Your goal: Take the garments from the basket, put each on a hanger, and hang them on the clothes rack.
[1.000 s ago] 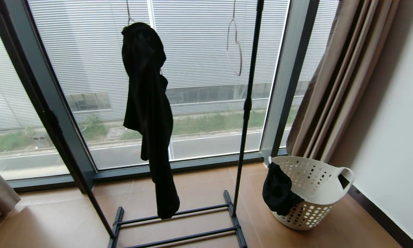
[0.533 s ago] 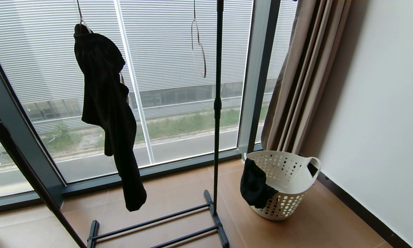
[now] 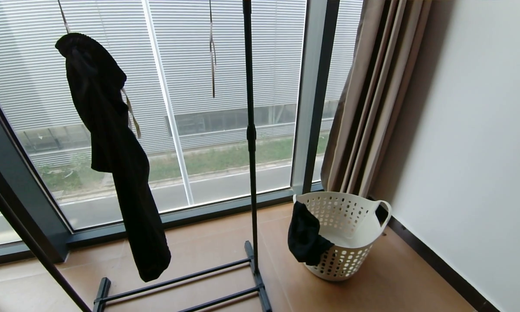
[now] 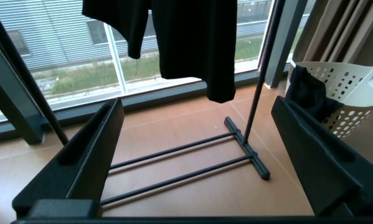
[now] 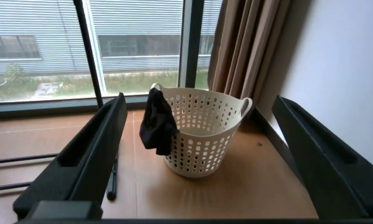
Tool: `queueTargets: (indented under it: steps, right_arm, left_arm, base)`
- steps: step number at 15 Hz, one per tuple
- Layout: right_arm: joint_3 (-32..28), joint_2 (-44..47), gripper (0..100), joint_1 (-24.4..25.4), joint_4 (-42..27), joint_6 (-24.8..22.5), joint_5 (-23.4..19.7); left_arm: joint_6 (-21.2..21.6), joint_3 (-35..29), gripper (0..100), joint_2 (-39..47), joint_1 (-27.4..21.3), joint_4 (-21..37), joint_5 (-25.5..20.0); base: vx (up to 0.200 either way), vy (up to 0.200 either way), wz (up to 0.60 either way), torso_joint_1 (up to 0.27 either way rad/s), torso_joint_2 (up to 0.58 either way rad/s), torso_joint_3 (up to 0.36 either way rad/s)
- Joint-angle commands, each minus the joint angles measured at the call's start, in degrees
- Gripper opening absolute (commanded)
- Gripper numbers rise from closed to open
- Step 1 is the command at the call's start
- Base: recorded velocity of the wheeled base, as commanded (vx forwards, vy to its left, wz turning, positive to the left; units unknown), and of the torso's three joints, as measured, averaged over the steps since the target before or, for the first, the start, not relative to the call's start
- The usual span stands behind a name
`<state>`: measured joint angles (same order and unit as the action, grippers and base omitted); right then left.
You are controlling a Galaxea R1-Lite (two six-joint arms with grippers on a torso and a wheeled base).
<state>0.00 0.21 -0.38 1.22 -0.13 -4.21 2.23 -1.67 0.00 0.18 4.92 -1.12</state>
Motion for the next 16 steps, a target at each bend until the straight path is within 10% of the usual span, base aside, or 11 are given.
queueTargets:
  steps: [1,9,16]
  right_arm:
    - [0.0,0.0,100,0.0,0.0,0.0,0.0]
    - [0.0,0.0,100,0.0,0.0,0.0,0.0]
    - [0.0,0.0,100,0.0,0.0,0.0,0.0]
  left_arm:
    - [0.0,0.0,100,0.1,0.0,0.0,0.0]
    - [0.2,0.0,100,0.1,0.0,0.1,0.0]
    - [0.1,0.1,100,0.0,0.1,-0.1,0.4]
  base:
    - [0.2,0.0,0.0,-0.002,0.01,0.002]
    - [0.175,-0.075,0.0,0.003,0.0,0.002]
    - [0.0,0.0,0.0,0.0,0.0,0.0]
